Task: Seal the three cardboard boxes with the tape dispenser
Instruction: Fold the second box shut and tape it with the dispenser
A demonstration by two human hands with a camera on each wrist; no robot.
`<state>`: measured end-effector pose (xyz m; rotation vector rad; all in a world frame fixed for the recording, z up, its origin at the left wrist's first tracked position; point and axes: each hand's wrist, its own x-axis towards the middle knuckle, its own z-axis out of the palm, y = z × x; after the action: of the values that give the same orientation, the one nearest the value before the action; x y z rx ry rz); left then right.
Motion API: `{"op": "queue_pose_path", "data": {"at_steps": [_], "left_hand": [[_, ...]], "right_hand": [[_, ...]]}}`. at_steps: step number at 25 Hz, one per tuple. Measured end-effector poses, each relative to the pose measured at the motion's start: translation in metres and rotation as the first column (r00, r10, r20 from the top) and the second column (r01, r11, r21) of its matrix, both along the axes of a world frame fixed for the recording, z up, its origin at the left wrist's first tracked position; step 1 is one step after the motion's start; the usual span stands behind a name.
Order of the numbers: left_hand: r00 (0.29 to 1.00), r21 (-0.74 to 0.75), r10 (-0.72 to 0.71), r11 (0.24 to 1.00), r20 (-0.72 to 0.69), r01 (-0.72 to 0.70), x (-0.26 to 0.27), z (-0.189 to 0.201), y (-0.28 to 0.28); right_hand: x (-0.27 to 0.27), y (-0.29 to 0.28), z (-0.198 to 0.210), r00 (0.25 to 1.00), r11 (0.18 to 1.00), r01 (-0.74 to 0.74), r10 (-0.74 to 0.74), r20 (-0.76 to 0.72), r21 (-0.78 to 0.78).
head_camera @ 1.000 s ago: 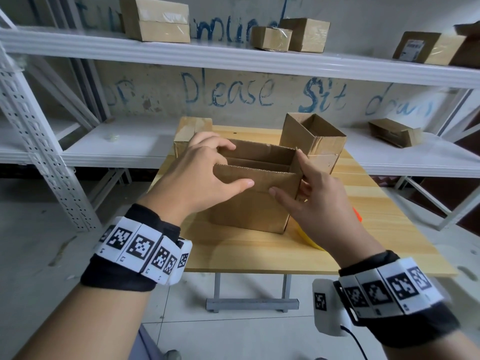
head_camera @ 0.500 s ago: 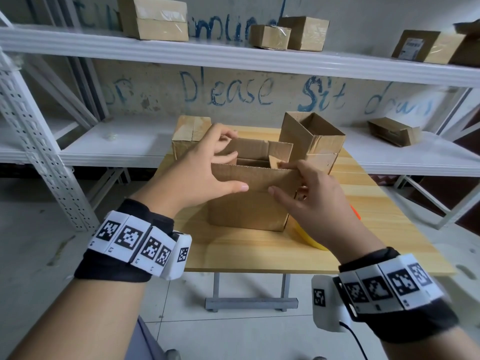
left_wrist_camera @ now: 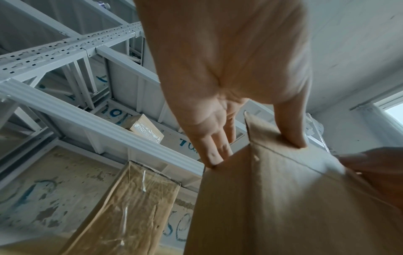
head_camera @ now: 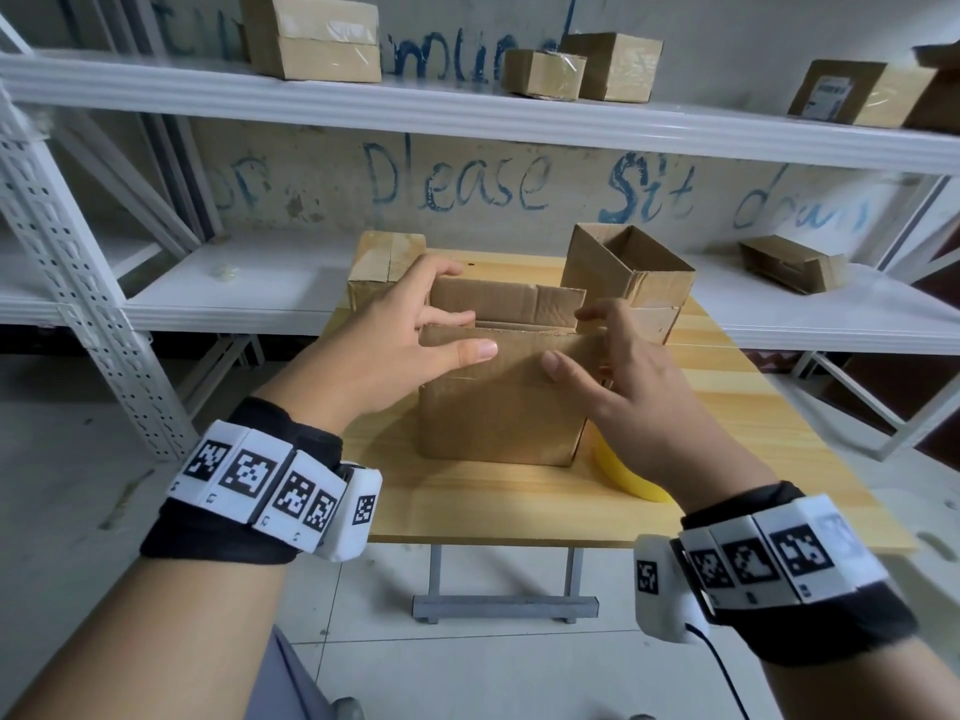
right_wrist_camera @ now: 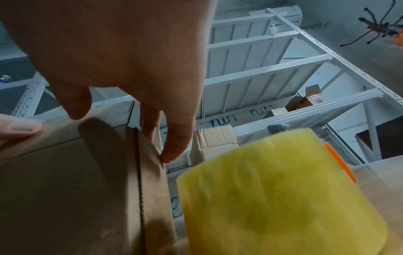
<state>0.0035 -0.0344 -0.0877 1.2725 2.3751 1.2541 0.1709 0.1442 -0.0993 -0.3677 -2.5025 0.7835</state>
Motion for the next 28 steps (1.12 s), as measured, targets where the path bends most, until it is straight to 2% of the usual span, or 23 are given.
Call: {"op": "queue_pose_path", "data": {"at_steps": [4, 7, 10, 13, 15, 17, 20, 23, 25, 28], "left_hand": [[1.0, -0.037, 0.013, 0.999, -0.009, -0.013, 0.0, 0.001, -0.002], [0.994, -0.084, 0.031, 0.996, -0.105, -0.04, 0.003, 0.004, -0.002], [0.992, -0.013, 0.044, 0.999, -0.121, -0.046, 0.006, 0.003, -0.001], [0.961, 0.021, 0.08, 0.997, -0.264, -0.077, 0.002, 0.0, 0.0], [0.95, 0.012, 0.082, 0.997, -0.301, -0.083, 0.0, 0.0, 0.0], [0.958, -0.006, 0.077, 0.997, -0.275, -0.081, 0.0, 0.0, 0.001], [0.956, -0.105, 0.06, 0.99, -0.288, -0.094, 0.002, 0.002, -0.001], [0.926, -0.23, 0.025, 0.966, -0.376, -0.119, 0.005, 0.004, 0.001], [0.915, -0.276, -0.008, 0.954, -0.404, -0.114, 0.005, 0.004, 0.003], [0.922, -0.386, -0.061, 0.917, -0.381, -0.099, 0.007, 0.005, 0.004]], "right_hand": [[0.0, 0.004, -0.001, 1.0, 0.998, -0.025, 0.025, -0.005, -0.052], [-0.002, 0.005, -0.003, 0.999, 0.997, -0.025, 0.022, -0.039, -0.073], [-0.002, 0.002, -0.003, 0.997, 0.998, -0.021, 0.017, -0.081, -0.052], [0.001, 0.0, -0.004, 0.996, 0.998, -0.021, 0.016, -0.089, -0.056], [0.001, -0.002, -0.006, 0.997, 1.0, 0.016, -0.017, -0.078, -0.015], [0.001, -0.002, -0.006, 0.996, 0.998, 0.063, -0.063, -0.069, -0.004], [0.003, -0.001, -0.002, 0.984, 0.984, 0.175, -0.173, 0.043, -0.03], [0.01, 0.009, -0.001, 0.9, 0.921, 0.39, -0.384, 0.208, 0.011], [0.014, 0.01, -0.001, 0.812, 0.887, 0.445, -0.457, 0.364, 0.12], [0.015, 0.008, -0.004, 0.681, 0.812, 0.525, -0.58, 0.447, 0.254]]}}
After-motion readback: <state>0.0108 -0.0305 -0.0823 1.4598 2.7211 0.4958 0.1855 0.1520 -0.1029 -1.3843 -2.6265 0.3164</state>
